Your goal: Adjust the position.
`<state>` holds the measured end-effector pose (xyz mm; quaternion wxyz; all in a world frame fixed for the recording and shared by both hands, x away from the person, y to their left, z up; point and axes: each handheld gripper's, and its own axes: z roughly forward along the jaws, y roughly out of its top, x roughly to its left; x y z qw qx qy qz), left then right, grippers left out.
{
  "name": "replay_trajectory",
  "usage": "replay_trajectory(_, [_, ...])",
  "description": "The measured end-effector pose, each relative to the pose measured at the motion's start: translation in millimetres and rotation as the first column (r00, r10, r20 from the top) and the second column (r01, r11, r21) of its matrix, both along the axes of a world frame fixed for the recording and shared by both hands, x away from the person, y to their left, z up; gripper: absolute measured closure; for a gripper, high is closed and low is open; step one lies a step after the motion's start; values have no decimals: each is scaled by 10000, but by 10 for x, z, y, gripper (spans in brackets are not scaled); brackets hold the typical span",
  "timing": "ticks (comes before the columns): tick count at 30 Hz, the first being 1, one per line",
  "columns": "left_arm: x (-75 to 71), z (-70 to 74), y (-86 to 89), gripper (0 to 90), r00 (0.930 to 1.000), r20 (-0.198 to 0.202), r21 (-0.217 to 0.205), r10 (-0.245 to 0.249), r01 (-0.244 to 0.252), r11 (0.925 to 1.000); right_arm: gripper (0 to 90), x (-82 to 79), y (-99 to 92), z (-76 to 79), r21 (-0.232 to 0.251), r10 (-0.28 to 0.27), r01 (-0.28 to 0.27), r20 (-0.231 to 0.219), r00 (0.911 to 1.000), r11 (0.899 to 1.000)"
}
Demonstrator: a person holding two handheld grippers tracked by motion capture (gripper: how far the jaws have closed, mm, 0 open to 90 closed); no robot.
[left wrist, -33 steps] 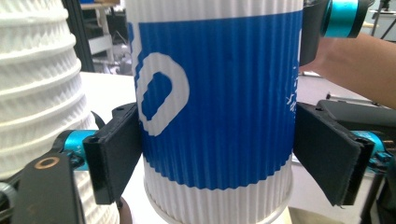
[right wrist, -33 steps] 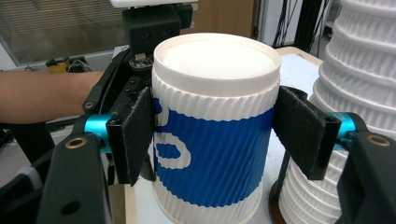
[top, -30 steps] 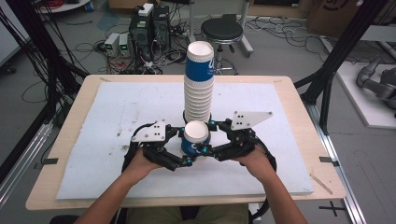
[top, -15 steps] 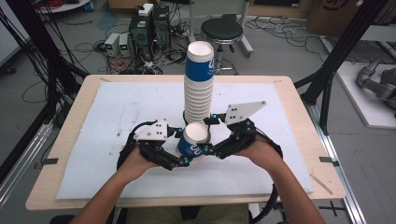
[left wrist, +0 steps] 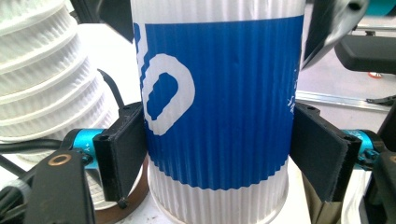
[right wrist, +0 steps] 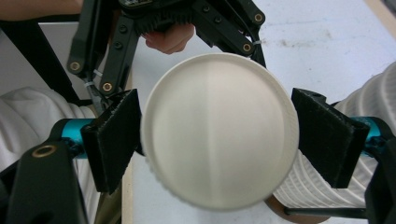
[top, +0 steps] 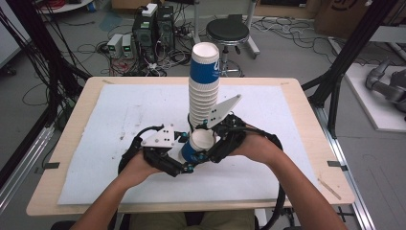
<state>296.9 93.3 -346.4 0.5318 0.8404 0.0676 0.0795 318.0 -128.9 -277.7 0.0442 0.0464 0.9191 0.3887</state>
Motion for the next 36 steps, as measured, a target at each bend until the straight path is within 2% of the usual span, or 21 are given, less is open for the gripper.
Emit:
replay_trajectory(4, [0,-13,10,235,10000,3,129,30,-30,9999,232,19,32,-32,-337,14,-27,-378,9993,9994])
replay_trajectory(5, [2,-15,16,234,10000,-21,84,-20,20,10000,270,27,35,-32,-293,141,-154,-472,9988,9995])
replay_trajectory(10, [3,-23,15,234,9997,-73,-8,-221,220,9998,281,22,30,-31,-239,175,-194,-753,9970,9995])
replay_trajectory(12, [6,-43,17,222,9997,-43,-200,-259,258,9995,282,24,16,-28,-305,204,-228,-776,9968,9993])
replay_trajectory(17, [32,-99,73,150,9997,-174,-1447,-193,166,9893,280,21,-84,-56,233,60,-41,-819,9966,9997])
replay_trajectory(18, [37,-105,84,147,9996,-172,-1658,-214,182,9860,280,15,-115,-70,379,-27,62,-903,9959,9993])
replay_trajectory(20, [58,-125,124,145,9993,-300,-2242,-223,150,9744,280,16,-178,-98,702,-79,140,-869,9962,9974])
replay_trajectory(22, [76,-137,153,141,9993,-315,-2516,-225,139,9677,280,7,-241,-128,1164,-136,249,-972,9952,9929])
replay_trajectory(25, [86,-139,184,133,9993,-276,-2882,-234,144,9575,280,0,-335,-185,1593,-328,483,-988,9946,9860])
replay_trajectory(28, [87,-136,196,133,9993,-284,-3184,-236,134,9479,280,-2,-425,-246,2173,-475,735,-1227,9913,9733])
replay_trajectory(33, [97,-171,194,133,9984,-469,-3353,-322,147,9420,280,-20,-532,-347,2878,-717,1083,-1349,9883,9516])
replay_trajectory(36, [95,-188,178,133,9975,-527,-3440,-467,258,9386,280,-33,-578,-417,3403,-803,1274,-1491,9856,9317])
